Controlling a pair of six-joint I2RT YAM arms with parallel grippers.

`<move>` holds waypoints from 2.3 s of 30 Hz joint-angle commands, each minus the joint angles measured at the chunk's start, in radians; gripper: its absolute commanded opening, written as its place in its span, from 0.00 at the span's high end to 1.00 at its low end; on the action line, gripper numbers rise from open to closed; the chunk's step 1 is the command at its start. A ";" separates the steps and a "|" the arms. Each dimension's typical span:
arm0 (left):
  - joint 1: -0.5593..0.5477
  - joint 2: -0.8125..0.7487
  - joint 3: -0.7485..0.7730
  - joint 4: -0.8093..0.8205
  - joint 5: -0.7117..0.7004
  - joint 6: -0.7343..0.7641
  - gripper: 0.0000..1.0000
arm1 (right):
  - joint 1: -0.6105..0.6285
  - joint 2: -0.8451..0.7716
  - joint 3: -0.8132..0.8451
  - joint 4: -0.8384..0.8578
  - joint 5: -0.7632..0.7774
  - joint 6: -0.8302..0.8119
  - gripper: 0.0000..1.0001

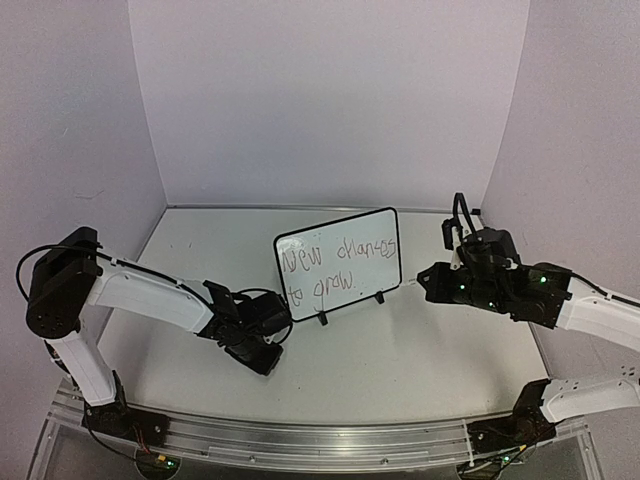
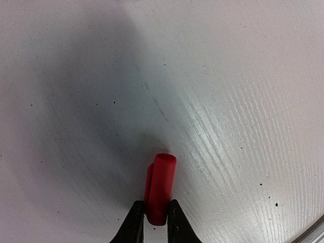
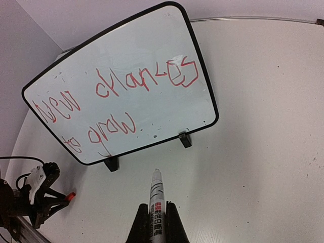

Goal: Write a sentence on the whiteboard
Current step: Pick up the pen cap from the center of the board, then insert the whiteboard marker without the cap into the pen cap.

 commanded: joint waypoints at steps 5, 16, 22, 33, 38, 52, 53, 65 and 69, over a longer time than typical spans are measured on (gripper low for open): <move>-0.016 -0.037 -0.047 0.092 0.039 0.045 0.98 | -0.002 0.020 -0.001 0.015 -0.055 0.037 1.00; -0.064 -0.284 -0.207 0.407 0.165 0.188 1.00 | -0.002 0.098 0.032 0.075 -0.443 0.078 1.00; -0.064 -0.371 -0.193 0.443 0.332 0.225 1.00 | -0.002 0.166 0.095 0.109 -0.725 0.130 1.00; -0.065 -0.442 -0.204 0.443 0.475 0.246 1.00 | -0.014 0.208 0.118 0.152 -0.958 0.215 1.00; -0.064 -0.451 -0.189 0.431 0.499 0.263 1.00 | -0.013 0.225 0.114 0.178 -0.980 0.241 1.00; -0.064 -0.471 -0.170 0.420 0.505 0.274 1.00 | -0.012 0.284 0.113 0.192 -1.032 0.255 1.00; -0.063 -0.471 -0.170 0.421 0.506 0.273 1.00 | -0.012 0.285 0.114 0.192 -1.033 0.255 1.00; -0.065 -0.467 -0.159 0.424 0.523 0.277 1.00 | -0.013 0.318 0.134 0.199 -1.045 0.249 1.00; -0.065 -0.454 -0.155 0.422 0.530 0.277 1.00 | -0.012 0.322 0.142 0.205 -1.050 0.249 1.00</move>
